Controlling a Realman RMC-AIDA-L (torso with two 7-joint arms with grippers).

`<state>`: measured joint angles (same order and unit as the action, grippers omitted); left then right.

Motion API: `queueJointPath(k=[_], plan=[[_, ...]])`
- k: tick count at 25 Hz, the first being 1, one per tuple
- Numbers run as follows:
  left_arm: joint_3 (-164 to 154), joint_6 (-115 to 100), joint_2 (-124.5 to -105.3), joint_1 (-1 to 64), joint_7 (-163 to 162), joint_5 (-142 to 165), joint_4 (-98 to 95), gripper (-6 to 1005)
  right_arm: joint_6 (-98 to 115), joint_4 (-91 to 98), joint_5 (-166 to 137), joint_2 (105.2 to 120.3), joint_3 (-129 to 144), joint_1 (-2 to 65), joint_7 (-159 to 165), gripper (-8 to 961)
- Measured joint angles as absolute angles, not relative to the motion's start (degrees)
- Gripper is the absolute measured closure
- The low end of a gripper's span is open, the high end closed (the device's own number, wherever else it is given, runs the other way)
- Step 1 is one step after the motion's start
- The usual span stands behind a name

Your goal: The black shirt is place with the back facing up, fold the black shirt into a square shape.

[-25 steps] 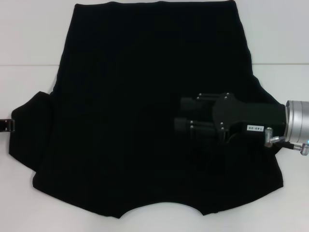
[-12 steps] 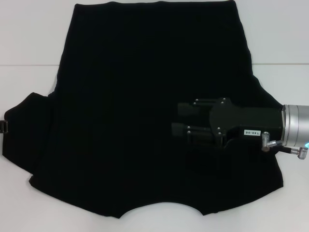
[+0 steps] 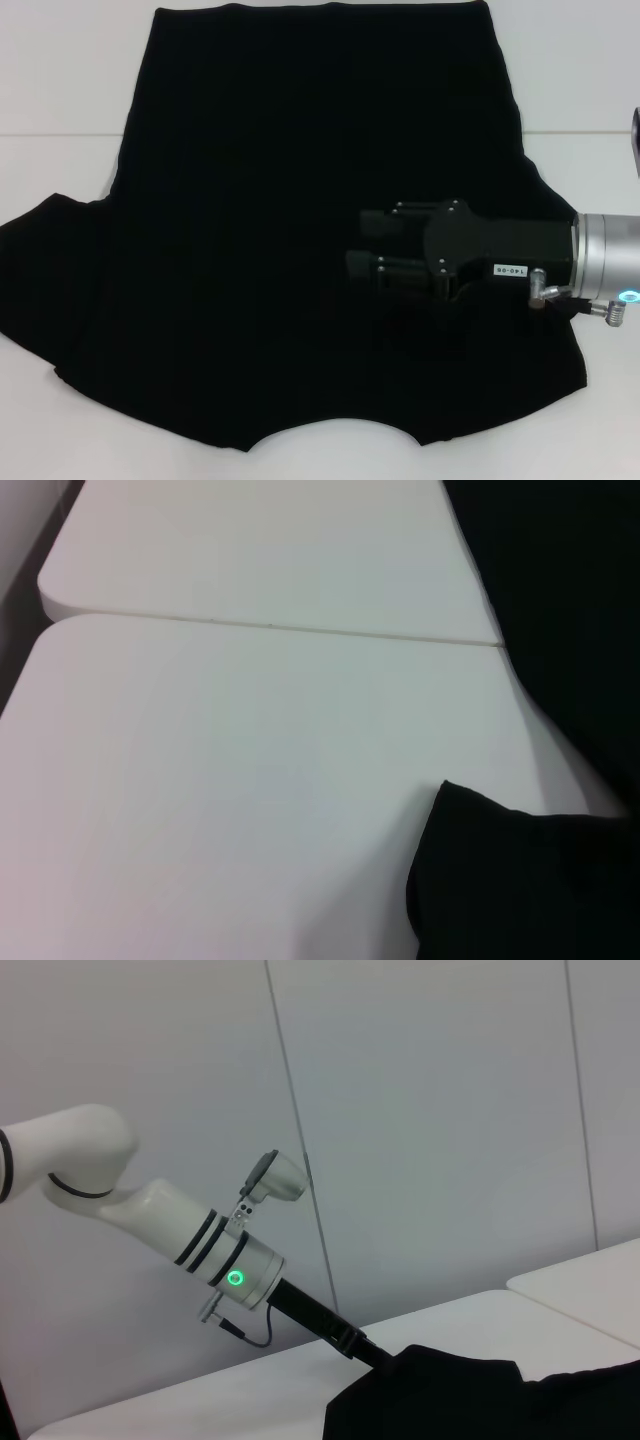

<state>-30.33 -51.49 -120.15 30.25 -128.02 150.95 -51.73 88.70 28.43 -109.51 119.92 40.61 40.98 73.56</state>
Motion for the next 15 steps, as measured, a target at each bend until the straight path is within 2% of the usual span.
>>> queueJointPath(k=[15], plan=[[-30.3,-56.6,-120.21,29.5,-128.8,151.0,-55.3,981,88.0,28.0,-109.5,120.05,40.5,41.5,73.4,339]])
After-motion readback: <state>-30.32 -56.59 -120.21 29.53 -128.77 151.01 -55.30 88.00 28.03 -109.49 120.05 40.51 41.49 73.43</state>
